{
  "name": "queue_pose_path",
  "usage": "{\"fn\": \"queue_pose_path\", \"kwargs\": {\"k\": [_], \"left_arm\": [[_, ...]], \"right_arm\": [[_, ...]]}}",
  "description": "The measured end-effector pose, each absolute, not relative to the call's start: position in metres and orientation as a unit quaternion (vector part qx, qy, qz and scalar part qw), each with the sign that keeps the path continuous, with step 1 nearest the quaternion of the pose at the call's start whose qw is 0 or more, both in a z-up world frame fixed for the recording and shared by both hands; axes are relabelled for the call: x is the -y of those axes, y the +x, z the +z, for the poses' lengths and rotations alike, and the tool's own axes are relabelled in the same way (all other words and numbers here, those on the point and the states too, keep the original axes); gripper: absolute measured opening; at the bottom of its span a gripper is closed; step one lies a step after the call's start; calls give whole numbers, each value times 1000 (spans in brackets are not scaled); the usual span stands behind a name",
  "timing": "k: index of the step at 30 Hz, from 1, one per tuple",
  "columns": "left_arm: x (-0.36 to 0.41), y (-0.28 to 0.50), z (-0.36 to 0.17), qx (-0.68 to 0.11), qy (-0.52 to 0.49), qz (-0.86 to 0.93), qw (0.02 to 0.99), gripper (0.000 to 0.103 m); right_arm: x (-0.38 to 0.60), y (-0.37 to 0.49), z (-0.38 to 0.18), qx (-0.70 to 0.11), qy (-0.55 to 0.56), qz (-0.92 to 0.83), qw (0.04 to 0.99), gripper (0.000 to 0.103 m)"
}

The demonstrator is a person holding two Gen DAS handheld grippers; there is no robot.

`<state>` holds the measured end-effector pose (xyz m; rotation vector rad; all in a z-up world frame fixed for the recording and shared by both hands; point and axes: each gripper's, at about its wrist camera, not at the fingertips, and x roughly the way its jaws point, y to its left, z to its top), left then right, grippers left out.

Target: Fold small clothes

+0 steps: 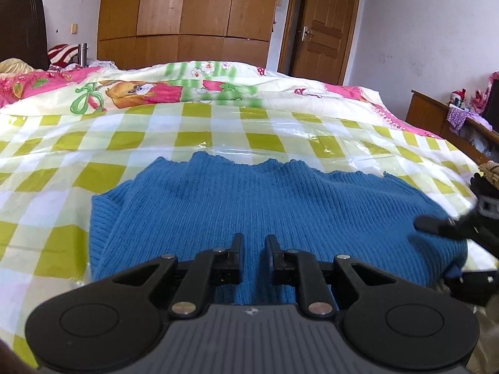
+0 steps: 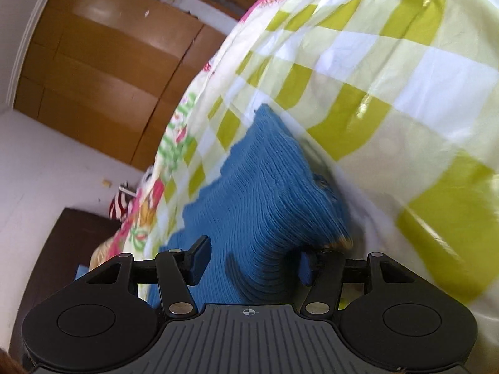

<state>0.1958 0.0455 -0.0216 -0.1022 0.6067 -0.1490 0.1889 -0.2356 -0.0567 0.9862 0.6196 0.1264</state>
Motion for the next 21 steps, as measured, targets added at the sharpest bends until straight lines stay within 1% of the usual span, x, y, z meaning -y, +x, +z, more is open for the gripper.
{"fn": "queue_pose_path", "kwargs": {"k": [3,4,5,6,7,8,10,12,15,17,21], "left_arm": [[-46,195,-21,-284,-64,-65,955,32],[-45,195,-19,-277,-64,-65,957,32],[-41,195,-17,-269,-55,-63,960,32],[-36,196,-15,-265,-39,-60,962,32],[-32,199,-16,-268,-26,-62,961,32],[-28,202,-19,-280,-21,-63,958,32],[-23,208,-28,-313,-26,-66,947,32],[-12,201,-35,-322,-32,-86,942,32],[21,183,-37,-320,28,-97,942,31],[28,175,-38,-327,21,-105,939,31],[27,161,-32,-335,8,-96,937,33]], "right_arm": [[230,202,-66,-281,497,53,819,56],[230,205,-71,-285,508,55,811,52],[227,210,-73,-293,512,56,806,43],[226,213,-74,-301,511,57,803,38],[230,216,-74,-304,518,60,797,28],[236,218,-74,-304,529,62,790,25],[254,218,-72,-295,543,56,784,23],[271,212,-65,-278,544,47,791,22],[291,201,-55,-264,534,46,802,21],[294,191,-44,-271,493,48,825,21],[293,174,-10,-250,384,56,887,21]]}}
